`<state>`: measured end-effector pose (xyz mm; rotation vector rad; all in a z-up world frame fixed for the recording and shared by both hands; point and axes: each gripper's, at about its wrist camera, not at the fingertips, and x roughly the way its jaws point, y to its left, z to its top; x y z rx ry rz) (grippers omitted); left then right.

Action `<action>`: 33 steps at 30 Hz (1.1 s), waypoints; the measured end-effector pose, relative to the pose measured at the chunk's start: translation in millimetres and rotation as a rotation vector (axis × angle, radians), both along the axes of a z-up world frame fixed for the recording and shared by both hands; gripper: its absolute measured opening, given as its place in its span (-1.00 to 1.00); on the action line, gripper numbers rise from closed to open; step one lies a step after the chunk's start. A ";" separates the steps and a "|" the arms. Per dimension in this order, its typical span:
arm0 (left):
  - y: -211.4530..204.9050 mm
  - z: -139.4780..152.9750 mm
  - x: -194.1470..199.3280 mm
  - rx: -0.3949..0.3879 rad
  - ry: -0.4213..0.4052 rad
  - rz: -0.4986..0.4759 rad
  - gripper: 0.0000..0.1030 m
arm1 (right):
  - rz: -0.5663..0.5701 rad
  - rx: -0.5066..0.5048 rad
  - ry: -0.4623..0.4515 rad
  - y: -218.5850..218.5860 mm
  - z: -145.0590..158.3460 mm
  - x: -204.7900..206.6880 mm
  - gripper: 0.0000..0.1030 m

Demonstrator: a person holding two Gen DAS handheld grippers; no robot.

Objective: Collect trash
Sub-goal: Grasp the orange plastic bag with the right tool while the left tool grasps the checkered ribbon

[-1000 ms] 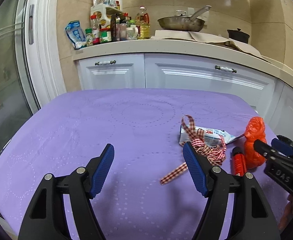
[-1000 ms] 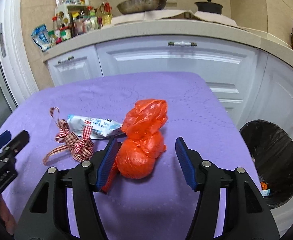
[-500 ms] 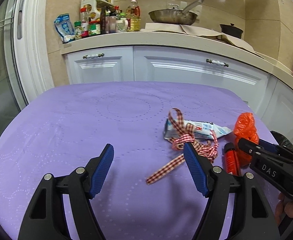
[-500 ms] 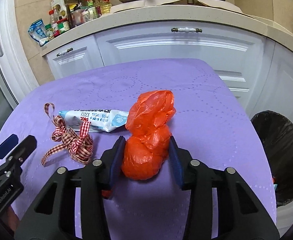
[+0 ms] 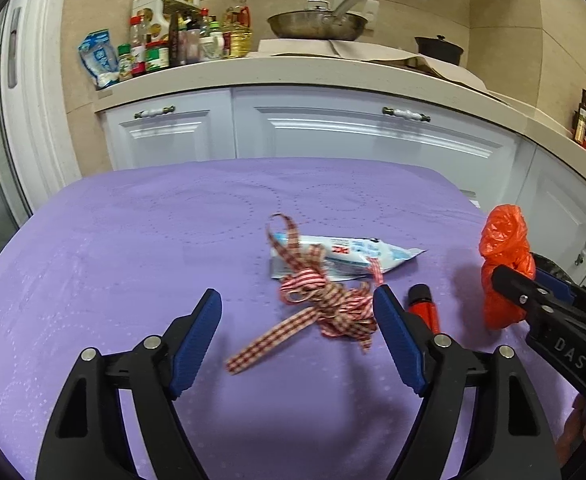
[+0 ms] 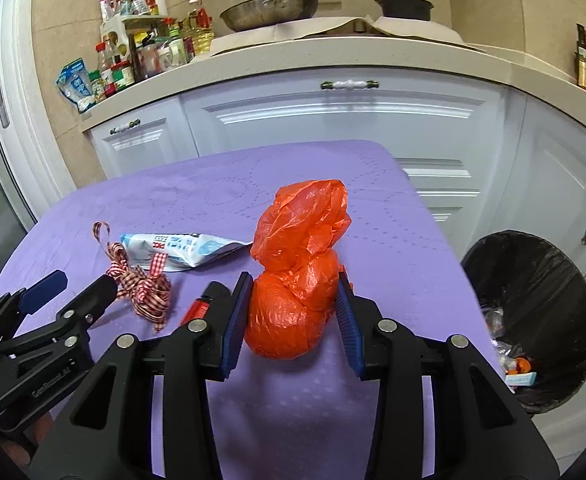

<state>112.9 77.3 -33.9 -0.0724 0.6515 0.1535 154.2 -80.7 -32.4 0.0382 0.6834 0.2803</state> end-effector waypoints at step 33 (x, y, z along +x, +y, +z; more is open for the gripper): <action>-7.2 1.6 3.7 0.015 -0.028 -0.028 -0.88 | -0.044 0.016 -0.014 -37.9 0.2 -5.3 -0.23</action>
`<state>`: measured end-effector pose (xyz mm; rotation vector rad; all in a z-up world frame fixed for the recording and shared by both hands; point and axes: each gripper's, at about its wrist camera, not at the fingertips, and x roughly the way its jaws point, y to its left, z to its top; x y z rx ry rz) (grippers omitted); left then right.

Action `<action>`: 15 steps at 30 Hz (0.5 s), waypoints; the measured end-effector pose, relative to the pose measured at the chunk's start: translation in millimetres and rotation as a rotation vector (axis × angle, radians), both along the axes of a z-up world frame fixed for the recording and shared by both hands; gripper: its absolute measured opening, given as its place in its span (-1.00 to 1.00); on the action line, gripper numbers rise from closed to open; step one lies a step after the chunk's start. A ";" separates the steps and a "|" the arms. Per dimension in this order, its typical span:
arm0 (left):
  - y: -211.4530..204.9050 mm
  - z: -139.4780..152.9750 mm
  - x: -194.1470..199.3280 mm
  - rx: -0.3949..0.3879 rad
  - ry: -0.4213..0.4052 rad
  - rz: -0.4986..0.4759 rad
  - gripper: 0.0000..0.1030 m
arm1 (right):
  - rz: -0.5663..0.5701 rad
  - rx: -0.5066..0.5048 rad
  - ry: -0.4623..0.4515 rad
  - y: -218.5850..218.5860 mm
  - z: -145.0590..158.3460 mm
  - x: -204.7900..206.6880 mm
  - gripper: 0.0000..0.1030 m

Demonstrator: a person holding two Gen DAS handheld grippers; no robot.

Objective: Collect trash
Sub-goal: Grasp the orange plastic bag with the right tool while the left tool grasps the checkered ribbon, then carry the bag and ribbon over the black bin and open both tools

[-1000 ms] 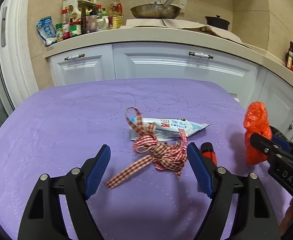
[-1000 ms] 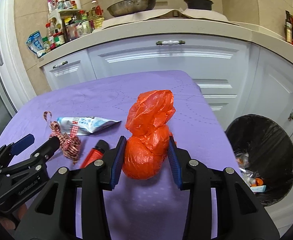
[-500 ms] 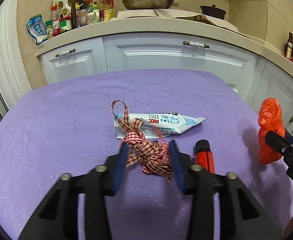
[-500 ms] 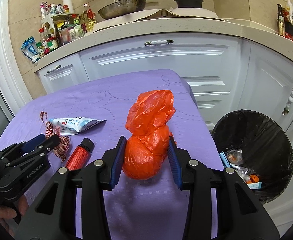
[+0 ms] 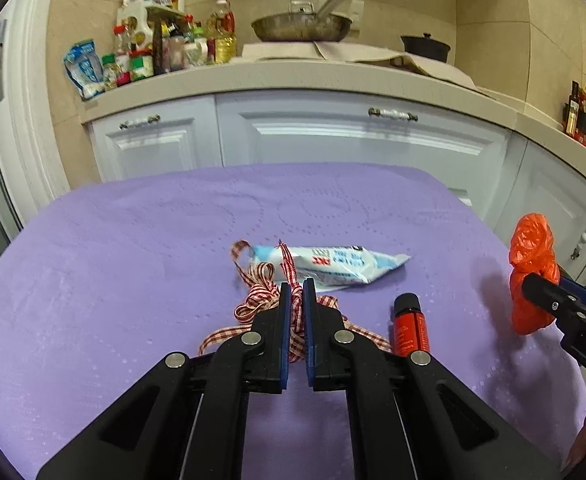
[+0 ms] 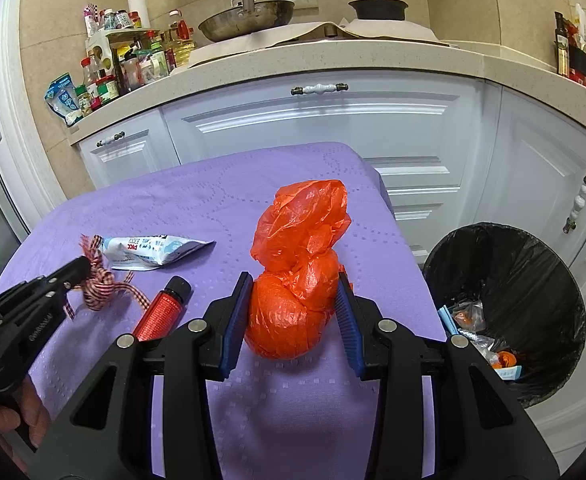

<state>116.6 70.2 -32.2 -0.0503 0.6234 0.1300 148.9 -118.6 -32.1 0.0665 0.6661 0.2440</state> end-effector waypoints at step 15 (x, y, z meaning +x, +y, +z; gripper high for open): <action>9.2 20.1 -24.9 0.009 -0.072 0.032 -0.88 | 0.002 -0.006 -0.033 -2.2 8.4 -14.8 -0.23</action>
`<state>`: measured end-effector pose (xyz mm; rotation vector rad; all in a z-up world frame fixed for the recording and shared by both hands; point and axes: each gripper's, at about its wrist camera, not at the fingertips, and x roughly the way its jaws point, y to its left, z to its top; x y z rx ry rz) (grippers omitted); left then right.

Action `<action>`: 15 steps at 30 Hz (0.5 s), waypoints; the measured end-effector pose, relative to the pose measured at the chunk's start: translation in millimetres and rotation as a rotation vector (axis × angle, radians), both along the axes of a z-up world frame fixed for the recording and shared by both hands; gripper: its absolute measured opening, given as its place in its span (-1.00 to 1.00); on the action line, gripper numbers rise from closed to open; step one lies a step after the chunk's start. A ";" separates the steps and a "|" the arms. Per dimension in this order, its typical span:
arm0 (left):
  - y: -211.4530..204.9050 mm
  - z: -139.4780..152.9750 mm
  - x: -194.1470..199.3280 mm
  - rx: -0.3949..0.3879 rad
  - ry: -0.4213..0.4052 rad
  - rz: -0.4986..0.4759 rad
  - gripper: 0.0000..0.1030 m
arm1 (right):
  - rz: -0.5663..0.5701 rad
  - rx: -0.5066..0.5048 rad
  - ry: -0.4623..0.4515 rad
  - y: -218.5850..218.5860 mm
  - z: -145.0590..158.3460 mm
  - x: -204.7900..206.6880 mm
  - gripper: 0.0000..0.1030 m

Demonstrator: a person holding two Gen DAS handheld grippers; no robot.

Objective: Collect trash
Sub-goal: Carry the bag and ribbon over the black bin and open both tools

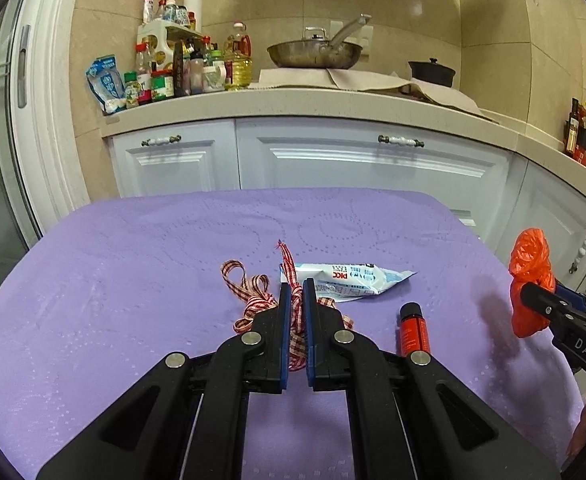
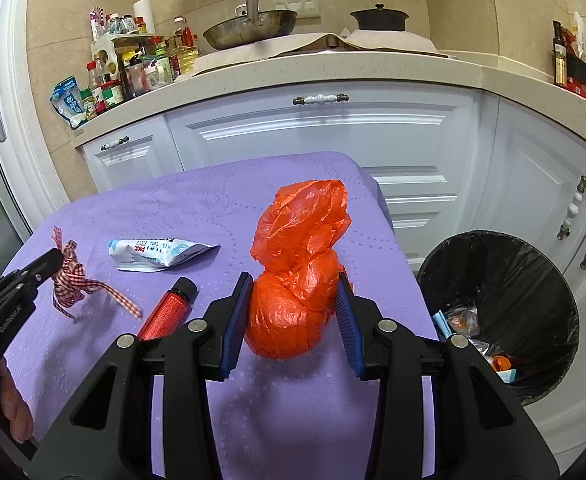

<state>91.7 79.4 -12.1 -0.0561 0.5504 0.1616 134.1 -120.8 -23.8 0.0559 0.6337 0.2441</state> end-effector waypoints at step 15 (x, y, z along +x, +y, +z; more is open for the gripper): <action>-16.0 26.5 -19.9 0.026 -0.084 0.001 -0.88 | -0.027 0.001 -0.063 -20.8 16.9 -22.7 -0.23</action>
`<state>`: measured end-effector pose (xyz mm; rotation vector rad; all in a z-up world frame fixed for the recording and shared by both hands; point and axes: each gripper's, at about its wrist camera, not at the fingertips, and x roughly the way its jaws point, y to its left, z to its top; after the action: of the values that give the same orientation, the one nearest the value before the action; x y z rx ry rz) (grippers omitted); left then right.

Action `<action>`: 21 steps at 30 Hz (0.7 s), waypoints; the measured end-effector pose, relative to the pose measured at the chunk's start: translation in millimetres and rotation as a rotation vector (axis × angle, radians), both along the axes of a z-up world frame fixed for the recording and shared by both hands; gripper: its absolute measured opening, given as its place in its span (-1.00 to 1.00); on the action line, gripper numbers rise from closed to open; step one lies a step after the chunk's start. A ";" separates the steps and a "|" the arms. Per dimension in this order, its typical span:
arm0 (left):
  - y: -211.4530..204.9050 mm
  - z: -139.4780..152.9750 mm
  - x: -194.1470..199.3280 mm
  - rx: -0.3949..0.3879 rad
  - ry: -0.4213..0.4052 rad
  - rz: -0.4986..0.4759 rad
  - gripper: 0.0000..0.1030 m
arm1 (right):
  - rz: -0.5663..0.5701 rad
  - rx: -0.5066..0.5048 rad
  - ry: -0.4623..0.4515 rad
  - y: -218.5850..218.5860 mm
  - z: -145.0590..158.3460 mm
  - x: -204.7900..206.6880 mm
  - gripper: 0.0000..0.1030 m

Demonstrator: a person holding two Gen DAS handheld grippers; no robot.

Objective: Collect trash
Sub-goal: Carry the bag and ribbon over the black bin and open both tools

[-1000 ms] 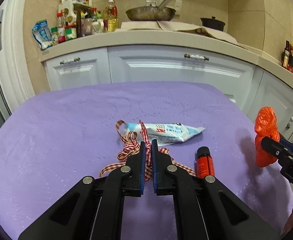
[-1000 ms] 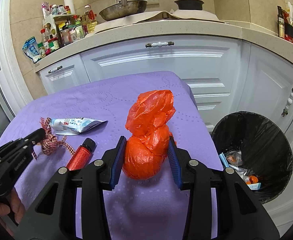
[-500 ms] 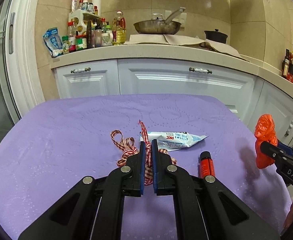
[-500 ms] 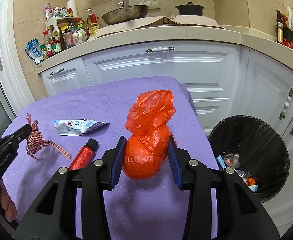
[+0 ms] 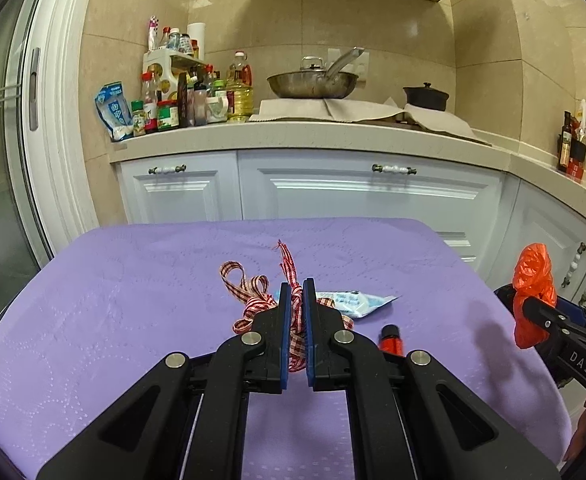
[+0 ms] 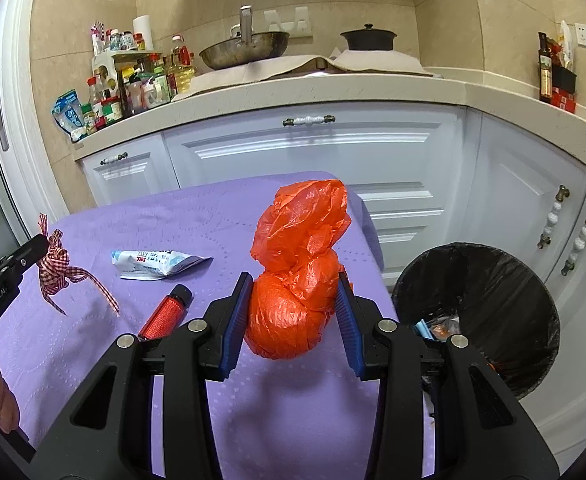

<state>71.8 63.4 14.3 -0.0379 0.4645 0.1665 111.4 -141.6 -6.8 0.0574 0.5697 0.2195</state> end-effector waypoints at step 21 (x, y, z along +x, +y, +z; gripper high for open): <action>-131.4 22.6 11.2 0.026 -0.065 -0.256 -0.88 | -0.194 -0.027 -0.079 -107.9 11.8 -14.9 -0.23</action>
<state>82.9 -68.0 36.9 0.0412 0.3988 -0.0803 96.5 -249.5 4.9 0.0772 0.4849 0.0256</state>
